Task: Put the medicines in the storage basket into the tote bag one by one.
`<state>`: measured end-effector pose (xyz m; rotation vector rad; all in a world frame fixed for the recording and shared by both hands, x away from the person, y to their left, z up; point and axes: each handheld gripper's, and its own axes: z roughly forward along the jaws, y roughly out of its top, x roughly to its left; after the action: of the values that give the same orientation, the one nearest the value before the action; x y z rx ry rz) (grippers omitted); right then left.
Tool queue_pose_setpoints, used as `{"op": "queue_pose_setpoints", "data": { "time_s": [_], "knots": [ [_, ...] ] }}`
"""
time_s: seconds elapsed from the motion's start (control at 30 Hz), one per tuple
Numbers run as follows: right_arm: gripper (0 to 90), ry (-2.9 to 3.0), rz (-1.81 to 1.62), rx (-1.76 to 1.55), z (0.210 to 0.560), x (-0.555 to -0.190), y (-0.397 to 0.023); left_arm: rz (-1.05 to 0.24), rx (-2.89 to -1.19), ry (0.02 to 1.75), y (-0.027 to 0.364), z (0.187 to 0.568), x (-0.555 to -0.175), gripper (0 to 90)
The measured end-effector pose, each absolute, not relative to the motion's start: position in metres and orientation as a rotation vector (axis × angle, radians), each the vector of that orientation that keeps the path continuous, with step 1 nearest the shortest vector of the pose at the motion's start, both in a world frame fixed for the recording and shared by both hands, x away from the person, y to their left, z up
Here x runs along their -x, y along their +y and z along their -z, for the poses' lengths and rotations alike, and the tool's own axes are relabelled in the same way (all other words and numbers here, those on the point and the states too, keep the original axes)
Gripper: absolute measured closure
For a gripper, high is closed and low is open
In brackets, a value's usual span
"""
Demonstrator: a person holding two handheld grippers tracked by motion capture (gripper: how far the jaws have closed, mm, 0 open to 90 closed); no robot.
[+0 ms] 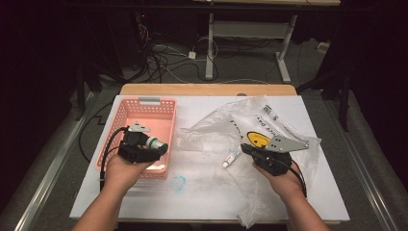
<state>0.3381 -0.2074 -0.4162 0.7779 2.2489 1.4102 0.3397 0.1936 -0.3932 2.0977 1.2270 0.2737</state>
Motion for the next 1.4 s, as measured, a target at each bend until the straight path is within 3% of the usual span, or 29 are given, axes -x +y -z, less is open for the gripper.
{"op": "queue_pose_setpoints", "data": {
  "time_s": [0.57,1.4],
  "knots": [
    [90.0,2.249,-1.409,-0.775,0.416,-0.338,-0.207,-0.242,-2.11,1.051,0.153,0.384,-0.316,34.2],
    [90.0,2.225,-1.432,-0.763,0.41,-0.336,-0.209,-0.151,-2.209,0.872,0.073,0.414,-0.313,34.2]
  ]
}}
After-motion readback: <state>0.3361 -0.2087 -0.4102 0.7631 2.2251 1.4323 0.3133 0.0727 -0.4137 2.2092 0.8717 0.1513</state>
